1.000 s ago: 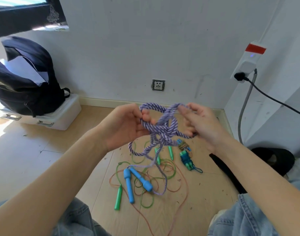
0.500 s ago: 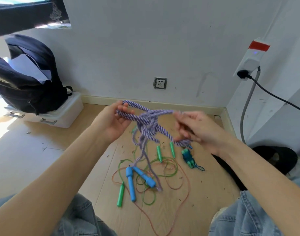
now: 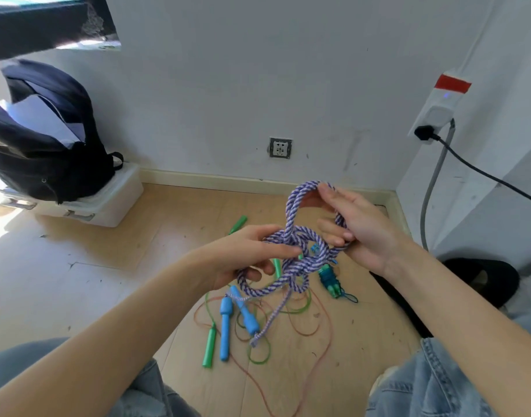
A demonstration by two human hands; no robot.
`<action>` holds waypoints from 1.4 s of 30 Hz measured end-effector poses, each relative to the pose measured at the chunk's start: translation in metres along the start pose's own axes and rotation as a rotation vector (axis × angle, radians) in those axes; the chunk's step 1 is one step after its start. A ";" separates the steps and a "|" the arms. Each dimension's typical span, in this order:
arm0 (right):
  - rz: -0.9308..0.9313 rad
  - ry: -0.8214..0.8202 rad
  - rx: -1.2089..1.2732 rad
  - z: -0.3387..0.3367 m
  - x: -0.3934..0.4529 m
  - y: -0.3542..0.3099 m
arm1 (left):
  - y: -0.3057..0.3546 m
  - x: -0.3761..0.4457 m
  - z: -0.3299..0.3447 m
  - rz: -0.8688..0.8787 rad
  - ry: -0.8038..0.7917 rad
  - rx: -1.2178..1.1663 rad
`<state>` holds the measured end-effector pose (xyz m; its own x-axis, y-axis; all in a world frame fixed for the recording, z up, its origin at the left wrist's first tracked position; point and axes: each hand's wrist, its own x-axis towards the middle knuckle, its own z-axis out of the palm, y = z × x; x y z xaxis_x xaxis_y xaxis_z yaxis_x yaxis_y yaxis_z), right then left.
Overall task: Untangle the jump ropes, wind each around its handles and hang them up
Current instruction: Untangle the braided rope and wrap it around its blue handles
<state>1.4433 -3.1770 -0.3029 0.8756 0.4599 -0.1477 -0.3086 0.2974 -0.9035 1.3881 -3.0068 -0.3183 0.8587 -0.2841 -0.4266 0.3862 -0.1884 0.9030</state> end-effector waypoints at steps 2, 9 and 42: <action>0.008 0.073 0.006 -0.007 0.000 -0.004 | 0.002 0.001 -0.008 0.046 0.030 -0.105; -0.011 0.199 -0.317 -0.017 0.003 -0.002 | 0.007 0.006 -0.054 0.024 0.522 -0.606; -0.118 -0.019 -0.925 0.016 -0.009 0.020 | 0.001 0.010 -0.002 0.040 0.389 -0.563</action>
<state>1.4234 -3.1615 -0.3132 0.8739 0.4848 -0.0357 0.2075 -0.4385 -0.8745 1.3979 -3.0077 -0.3217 0.8937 0.0974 -0.4379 0.3780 0.3624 0.8520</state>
